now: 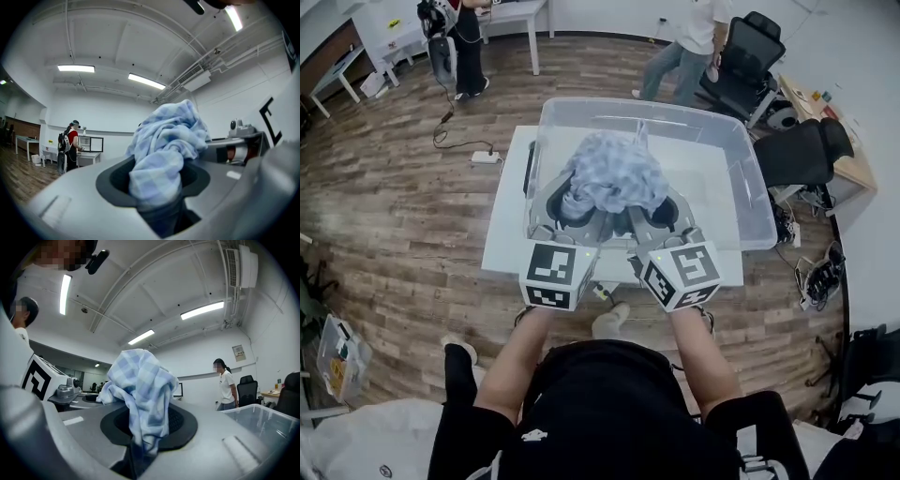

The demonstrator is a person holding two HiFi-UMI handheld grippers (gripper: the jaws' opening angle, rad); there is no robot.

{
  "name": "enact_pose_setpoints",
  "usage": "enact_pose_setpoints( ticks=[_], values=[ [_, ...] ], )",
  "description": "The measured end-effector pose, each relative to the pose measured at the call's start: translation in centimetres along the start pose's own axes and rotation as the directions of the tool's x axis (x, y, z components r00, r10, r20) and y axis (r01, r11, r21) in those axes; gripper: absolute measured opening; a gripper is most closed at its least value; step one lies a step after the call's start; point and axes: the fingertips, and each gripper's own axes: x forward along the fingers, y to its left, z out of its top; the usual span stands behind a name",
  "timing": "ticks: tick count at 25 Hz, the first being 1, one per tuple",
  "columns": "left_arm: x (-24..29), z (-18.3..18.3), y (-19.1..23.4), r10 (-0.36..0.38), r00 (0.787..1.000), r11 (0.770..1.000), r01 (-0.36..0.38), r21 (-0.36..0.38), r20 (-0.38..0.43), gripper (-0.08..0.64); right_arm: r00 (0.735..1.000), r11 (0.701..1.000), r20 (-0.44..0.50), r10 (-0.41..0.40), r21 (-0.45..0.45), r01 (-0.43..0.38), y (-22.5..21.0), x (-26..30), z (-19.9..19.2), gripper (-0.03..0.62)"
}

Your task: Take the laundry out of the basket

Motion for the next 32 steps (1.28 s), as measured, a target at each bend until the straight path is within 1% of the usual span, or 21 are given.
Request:
enact_pose_setpoints(
  ticks=[10, 21, 26, 32],
  values=[
    [-3.6, 0.6, -1.1, -0.004, 1.0, 1.0, 0.004, -0.004, 0.018, 0.213, 1.0, 1.0, 0.011, -0.001, -0.004, 0.001, 2.7, -2.7, 0.6, 0.081],
    [-7.3, -0.2, -0.9, -0.01, 1.0, 1.0, 0.011, -0.018, 0.013, 0.213, 1.0, 1.0, -0.003, 0.0, 0.0, 0.0, 6.1, -4.1, 0.0, 0.081],
    [-8.0, -0.5, -1.6, -0.01, 1.0, 1.0, 0.011, -0.016, 0.017, 0.213, 1.0, 1.0, -0.006, 0.002, -0.002, -0.002, 6.4, -5.1, -0.3, 0.081],
    [-8.1, -0.2, -2.3, 0.002, 1.0, 1.0, -0.002, -0.013, 0.025, 0.213, 1.0, 1.0, 0.007, 0.021, 0.003, -0.021, 6.1, -5.7, -0.1, 0.081]
  ],
)
